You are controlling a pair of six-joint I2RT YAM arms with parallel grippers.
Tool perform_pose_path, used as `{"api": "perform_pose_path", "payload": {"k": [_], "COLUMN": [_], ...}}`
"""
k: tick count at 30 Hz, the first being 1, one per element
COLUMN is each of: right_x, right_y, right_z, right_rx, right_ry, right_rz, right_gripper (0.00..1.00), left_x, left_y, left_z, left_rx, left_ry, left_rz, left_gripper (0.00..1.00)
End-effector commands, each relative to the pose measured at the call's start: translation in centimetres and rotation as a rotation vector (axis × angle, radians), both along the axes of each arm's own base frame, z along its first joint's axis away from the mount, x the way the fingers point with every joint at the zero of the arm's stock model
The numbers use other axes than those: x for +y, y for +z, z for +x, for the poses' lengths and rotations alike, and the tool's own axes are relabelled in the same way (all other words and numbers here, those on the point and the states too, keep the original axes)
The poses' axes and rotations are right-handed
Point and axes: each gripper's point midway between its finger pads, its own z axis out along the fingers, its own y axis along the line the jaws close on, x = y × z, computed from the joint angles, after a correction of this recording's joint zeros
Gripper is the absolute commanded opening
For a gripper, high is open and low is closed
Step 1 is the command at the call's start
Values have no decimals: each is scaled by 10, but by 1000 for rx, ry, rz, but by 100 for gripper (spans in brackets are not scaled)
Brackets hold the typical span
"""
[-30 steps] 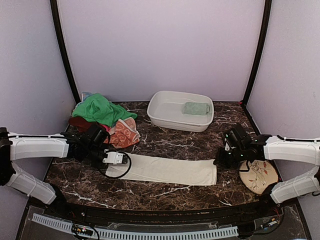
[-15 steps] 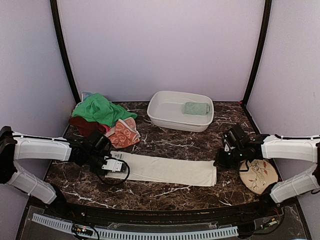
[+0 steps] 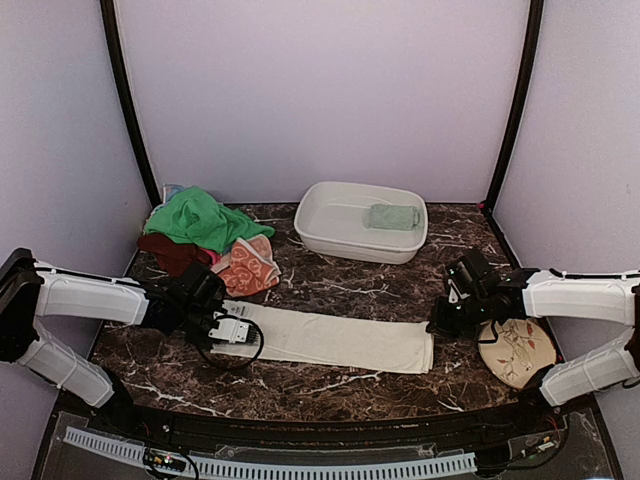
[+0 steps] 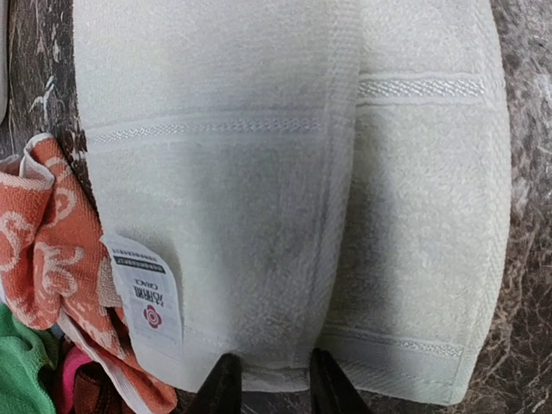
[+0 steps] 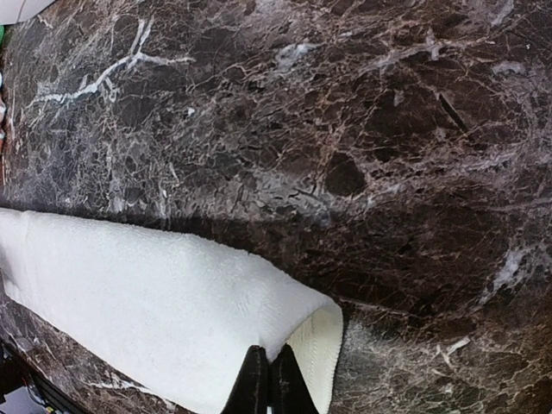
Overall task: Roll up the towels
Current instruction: Smooth out the towel at the center of the board.
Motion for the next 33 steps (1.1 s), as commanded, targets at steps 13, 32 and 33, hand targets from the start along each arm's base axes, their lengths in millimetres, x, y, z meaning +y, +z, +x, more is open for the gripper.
{"api": "perform_pose_path", "payload": {"k": [13,32,33], "right_x": [5,-7,-7], "right_y": [16,12,12], "right_z": [12,21,22], "right_rx": [-34,-23,-23], "right_ry": [6,-15,-18], "right_rz": [33,14,13], "right_gripper": [0,0,0], "left_x": [-11,-19,-18], "left_y": [9,56,54], "left_z": [16,1,-2], "left_rx": [-72,34,50], "left_ry": [-4,71,71], "left_rz": [-32,-129,-123], "left_gripper": [0,0,0]}}
